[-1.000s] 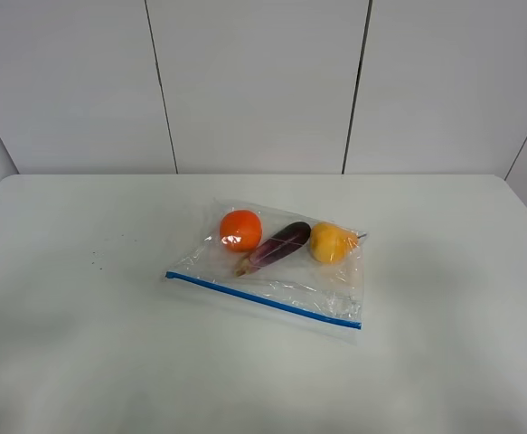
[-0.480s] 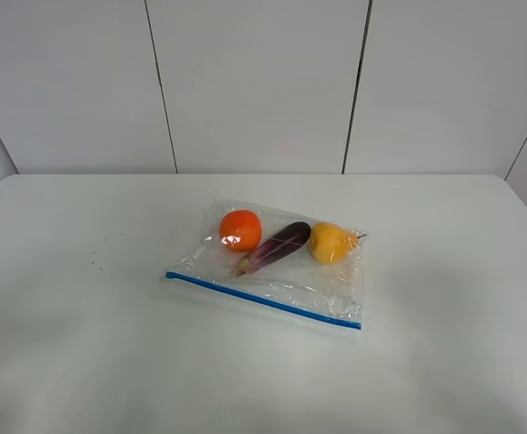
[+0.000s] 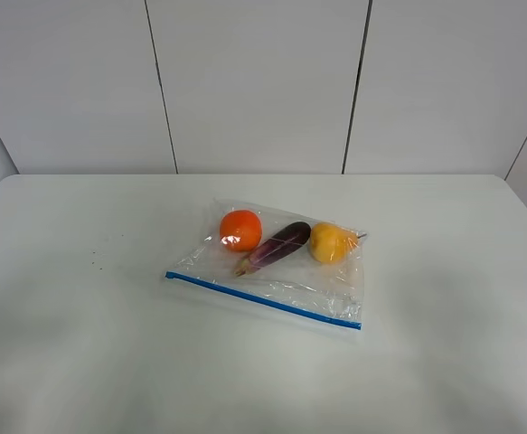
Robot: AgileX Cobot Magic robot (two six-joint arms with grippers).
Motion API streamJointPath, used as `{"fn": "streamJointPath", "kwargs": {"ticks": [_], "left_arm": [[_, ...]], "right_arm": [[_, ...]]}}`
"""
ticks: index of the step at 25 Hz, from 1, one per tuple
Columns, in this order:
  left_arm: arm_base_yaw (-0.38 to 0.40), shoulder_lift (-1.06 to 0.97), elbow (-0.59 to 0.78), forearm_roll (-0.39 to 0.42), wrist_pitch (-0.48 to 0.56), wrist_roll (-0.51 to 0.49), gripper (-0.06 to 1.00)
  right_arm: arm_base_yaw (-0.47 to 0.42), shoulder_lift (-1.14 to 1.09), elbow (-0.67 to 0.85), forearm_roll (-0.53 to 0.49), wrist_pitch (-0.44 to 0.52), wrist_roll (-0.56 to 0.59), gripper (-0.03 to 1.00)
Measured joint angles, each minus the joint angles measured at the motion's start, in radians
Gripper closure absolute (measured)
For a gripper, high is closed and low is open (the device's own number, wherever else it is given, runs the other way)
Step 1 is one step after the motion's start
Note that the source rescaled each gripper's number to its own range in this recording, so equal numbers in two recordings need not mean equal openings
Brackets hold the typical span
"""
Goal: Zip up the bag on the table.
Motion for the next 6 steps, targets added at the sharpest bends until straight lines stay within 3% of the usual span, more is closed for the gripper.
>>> {"fn": "streamJointPath", "kwargs": {"ticks": [6], "left_arm": [[0.000, 0.000, 0.000, 0.000, 0.000, 0.000, -0.05]], "right_arm": [[0.000, 0.000, 0.000, 0.000, 0.000, 0.003, -0.03]]}}
